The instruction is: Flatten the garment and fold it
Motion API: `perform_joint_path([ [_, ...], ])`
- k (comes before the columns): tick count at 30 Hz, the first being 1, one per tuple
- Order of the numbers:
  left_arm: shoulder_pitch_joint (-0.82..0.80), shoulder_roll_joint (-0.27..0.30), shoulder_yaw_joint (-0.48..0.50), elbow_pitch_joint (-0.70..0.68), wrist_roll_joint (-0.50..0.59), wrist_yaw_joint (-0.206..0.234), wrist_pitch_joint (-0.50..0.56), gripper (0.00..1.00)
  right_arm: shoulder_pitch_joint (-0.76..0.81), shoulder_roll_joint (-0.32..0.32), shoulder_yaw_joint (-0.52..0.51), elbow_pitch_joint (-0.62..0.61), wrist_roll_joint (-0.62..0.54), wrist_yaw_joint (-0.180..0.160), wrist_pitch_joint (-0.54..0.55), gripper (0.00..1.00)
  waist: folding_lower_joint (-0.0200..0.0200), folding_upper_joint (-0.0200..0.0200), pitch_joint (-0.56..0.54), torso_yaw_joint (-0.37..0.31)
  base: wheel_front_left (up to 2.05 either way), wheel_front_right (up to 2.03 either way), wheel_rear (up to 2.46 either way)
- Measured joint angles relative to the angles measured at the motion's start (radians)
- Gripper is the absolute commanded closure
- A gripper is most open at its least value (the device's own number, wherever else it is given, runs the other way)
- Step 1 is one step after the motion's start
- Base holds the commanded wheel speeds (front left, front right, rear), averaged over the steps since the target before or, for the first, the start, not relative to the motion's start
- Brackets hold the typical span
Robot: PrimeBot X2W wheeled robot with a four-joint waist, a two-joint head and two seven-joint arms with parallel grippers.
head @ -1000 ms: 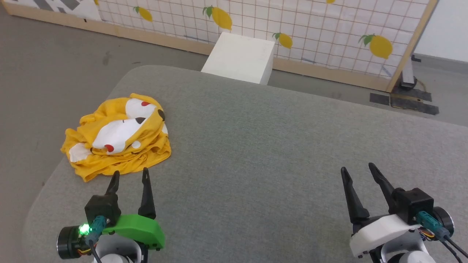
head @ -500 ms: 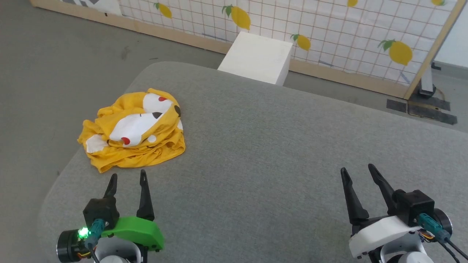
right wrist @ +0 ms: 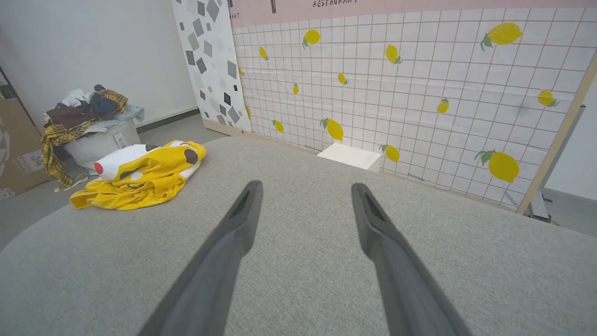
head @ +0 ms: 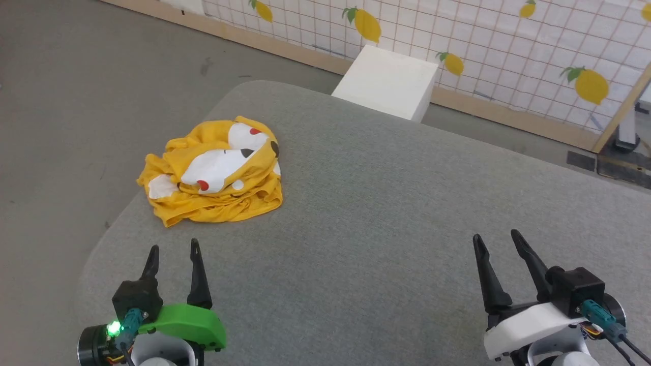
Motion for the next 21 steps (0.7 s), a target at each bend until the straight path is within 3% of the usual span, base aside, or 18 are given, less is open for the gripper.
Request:
perform_joint_path([
  [21, 0.0, 0.028, -0.031, 0.021, -0.063, 0.043, -0.035, 0.0, 0.0, 0.0, 0.02, 0.018, 0.019, 0.0, -0.028, 0.0, 0.0, 0.0, -0.007, 0.093, 0.0, 0.0, 0.0],
])
